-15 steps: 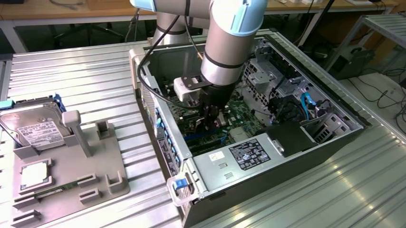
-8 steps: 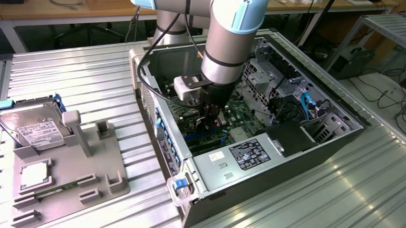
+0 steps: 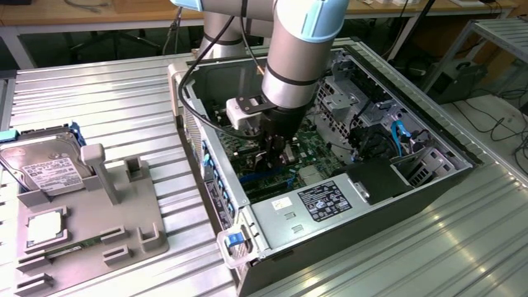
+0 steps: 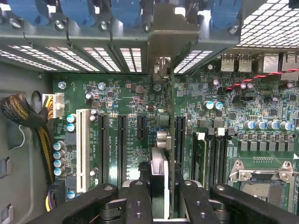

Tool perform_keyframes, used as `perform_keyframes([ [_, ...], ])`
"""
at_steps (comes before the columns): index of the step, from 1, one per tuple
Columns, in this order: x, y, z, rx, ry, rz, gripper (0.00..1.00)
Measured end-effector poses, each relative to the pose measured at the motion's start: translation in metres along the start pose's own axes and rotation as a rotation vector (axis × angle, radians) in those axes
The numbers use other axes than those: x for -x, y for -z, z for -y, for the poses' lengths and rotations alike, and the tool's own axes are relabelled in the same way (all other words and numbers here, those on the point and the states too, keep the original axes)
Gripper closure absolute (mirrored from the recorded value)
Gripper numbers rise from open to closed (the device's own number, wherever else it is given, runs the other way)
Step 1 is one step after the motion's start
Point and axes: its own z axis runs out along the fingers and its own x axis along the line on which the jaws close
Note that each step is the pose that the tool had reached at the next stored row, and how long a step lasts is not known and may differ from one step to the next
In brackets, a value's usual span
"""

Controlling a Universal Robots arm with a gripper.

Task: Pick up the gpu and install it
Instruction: 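Insert the gpu into the slot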

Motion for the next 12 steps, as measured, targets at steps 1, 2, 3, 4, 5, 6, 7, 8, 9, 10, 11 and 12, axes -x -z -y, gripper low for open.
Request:
perform_keyframes([
  [1,0.0000,-0.0002,0.0001,0.0002,0.000,-0.0001,0.72],
  [2,0.0001,-0.0006,0.0003,0.0011,0.000,0.0000,0.72],
  [3,0.0001,-0.0010,0.0011,0.0031,0.000,0.0000,0.72],
  [4,0.0001,-0.0014,0.0021,0.0058,0.000,0.0000,0.72],
  [5,0.0001,-0.0017,0.0029,0.0083,0.000,0.0000,0.72],
  [6,0.0001,-0.0019,0.0033,0.0103,0.000,0.0001,0.72],
  [7,0.0001,-0.0019,0.0033,0.0114,0.000,0.0000,0.72],
  [8,0.0001,-0.0020,0.0034,0.0114,0.000,0.0002,0.72],
  [9,0.0001,-0.0019,0.0034,0.0114,0.000,0.0002,0.72],
  [10,0.0001,-0.0020,0.0034,0.0114,0.000,0.0002,0.72],
  [11,0.0001,-0.0020,0.0034,0.0114,-0.001,-0.0001,0.72],
  [12,0.0001,-0.0020,0.0034,0.0114,-0.003,-0.0006,0.72],
])
